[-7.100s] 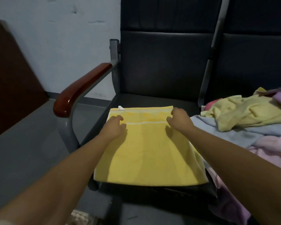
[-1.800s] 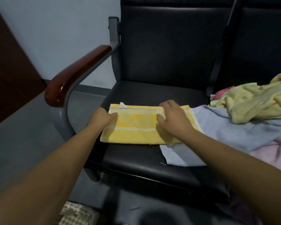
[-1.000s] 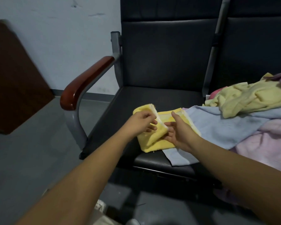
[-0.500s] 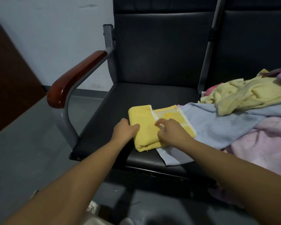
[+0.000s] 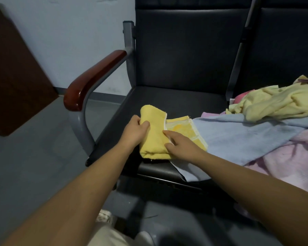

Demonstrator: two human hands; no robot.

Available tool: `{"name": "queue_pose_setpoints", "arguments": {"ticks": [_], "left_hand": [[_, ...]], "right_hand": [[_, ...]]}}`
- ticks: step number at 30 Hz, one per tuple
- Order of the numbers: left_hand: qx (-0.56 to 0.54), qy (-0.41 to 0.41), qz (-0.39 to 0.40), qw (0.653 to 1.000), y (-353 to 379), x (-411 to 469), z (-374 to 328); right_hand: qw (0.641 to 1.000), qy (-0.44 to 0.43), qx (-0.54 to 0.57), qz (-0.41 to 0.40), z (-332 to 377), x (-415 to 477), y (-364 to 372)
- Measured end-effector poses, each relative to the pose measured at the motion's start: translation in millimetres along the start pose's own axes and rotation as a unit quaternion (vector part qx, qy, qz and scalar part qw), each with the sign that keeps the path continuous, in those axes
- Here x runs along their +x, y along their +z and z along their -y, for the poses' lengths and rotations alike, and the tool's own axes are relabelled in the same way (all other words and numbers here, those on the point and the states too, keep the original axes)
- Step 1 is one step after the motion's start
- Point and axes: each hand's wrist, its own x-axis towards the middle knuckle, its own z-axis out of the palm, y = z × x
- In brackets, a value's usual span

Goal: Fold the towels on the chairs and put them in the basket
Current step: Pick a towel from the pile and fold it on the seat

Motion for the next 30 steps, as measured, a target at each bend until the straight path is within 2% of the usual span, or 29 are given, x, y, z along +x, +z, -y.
{"name": "queue_pose_setpoints", "arguments": {"ticks": [3, 5, 7, 8, 9, 12, 14, 17, 21, 26, 30], "left_hand": [[0.019, 0.014, -0.010, 1.000, -7.1, -2.6, -4.7], [-0.005, 0.029, 0.004, 1.000, -3.7, -4.6, -12.4], [-0.071, 0.038, 0.058, 0.995, 6.8, -8.2, -23.1], [-0.110, 0.035, 0.098, 0.989, 13.9, -10.8, -29.4], [-0.152, 0.024, 0.136, 0.979, 21.5, -12.8, -35.3], [-0.240, -0.004, 0.184, 0.953, 42.0, -13.5, -43.4], [-0.194, 0.013, 0.146, 0.970, 52.4, -7.2, -39.8], [-0.108, -0.022, 0.078, 0.991, 59.4, 1.2, -28.7], [-0.187, -0.119, 0.157, 0.963, 64.7, -3.2, -25.6], [-0.246, -0.134, 0.151, 0.948, 67.5, -3.4, -28.9], [-0.357, -0.154, 0.188, 0.902, 61.4, -5.6, -28.9]], "right_hand": [[0.978, 0.097, 0.186, -0.006, 11.1, 4.1, -3.3], [0.923, 0.165, 0.347, -0.018, 8.5, 7.6, -11.9], [0.849, 0.193, 0.490, -0.035, -2.3, 10.7, -26.8], [0.825, 0.200, 0.527, -0.047, -8.6, 11.5, -36.2], [0.816, 0.202, 0.538, -0.056, -13.3, 9.8, -46.7], [0.851, 0.237, 0.462, -0.080, -26.8, 4.6, -62.1], [0.870, 0.270, 0.403, -0.092, -33.4, 1.3, -63.3], [0.867, 0.287, 0.396, -0.094, -35.8, -3.0, -65.1], [0.862, 0.255, 0.433, -0.068, -32.3, -8.2, -67.4], [0.854, 0.184, 0.485, -0.034, -34.5, -10.8, -68.1], [0.836, 0.120, 0.535, -0.011, -24.5, -11.2, -68.2]]}}
